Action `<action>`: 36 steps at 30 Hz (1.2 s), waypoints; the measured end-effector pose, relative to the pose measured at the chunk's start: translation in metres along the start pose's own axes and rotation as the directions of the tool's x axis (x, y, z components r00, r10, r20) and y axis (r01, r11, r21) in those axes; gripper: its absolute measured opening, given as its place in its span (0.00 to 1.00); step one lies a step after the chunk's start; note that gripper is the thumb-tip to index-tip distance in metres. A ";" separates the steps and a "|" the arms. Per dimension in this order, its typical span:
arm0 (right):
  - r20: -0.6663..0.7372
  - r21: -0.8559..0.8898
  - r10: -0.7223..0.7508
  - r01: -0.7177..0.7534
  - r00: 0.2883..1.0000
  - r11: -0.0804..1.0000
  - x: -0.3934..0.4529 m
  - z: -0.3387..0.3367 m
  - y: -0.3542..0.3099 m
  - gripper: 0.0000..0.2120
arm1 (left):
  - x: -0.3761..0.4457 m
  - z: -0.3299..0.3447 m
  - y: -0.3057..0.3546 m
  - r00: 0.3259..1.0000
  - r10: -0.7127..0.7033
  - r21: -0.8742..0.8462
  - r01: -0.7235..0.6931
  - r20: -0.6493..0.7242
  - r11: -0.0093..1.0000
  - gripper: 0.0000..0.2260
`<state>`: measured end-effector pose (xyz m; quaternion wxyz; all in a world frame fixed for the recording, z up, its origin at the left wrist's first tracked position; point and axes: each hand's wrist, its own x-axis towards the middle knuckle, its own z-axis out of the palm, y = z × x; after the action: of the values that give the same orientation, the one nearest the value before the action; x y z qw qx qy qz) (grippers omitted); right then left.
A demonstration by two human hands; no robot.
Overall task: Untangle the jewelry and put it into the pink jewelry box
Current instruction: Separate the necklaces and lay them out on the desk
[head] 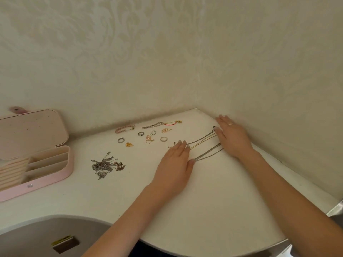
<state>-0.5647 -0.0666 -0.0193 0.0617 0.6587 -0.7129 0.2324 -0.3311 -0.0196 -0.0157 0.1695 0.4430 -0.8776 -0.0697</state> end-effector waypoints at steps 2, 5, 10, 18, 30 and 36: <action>0.186 -0.076 -0.008 0.022 0.982 0.997 0.007 0.005 -0.001 0.26 | 0.011 0.009 -0.005 0.992 -0.014 0.104 0.001 0.127 0.995 0.31; 0.366 -0.135 0.044 0.006 0.930 0.991 0.014 0.012 0.003 0.26 | 0.023 0.014 -0.014 0.966 -0.098 0.120 0.071 0.239 0.990 0.33; 0.334 -0.130 0.107 -0.067 0.937 0.989 0.017 0.013 0.003 0.27 | 0.033 0.007 -0.031 0.954 -0.095 0.099 0.069 0.285 0.993 0.29; 0.172 -0.009 0.051 -0.050 0.984 0.999 0.013 0.019 0.004 0.28 | 0.034 0.012 -0.037 0.967 -0.093 0.097 0.072 0.236 0.993 0.24; -0.211 0.371 -0.161 0.231 0.964 0.899 -0.033 -0.005 -0.106 0.25 | -0.037 -0.028 -0.097 0.941 -0.252 0.024 0.264 -0.228 0.964 0.24; 0.059 0.303 -0.459 0.422 0.886 0.854 -0.041 0.028 -0.211 0.18 | -0.077 -0.040 -0.124 0.797 -0.524 -0.013 0.546 -0.301 0.838 0.23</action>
<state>-0.3494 -0.0461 -0.0079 -0.0273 0.8202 -0.5048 0.2678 -0.1812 -0.0307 -0.0299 0.2539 0.6840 -0.6837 -0.0157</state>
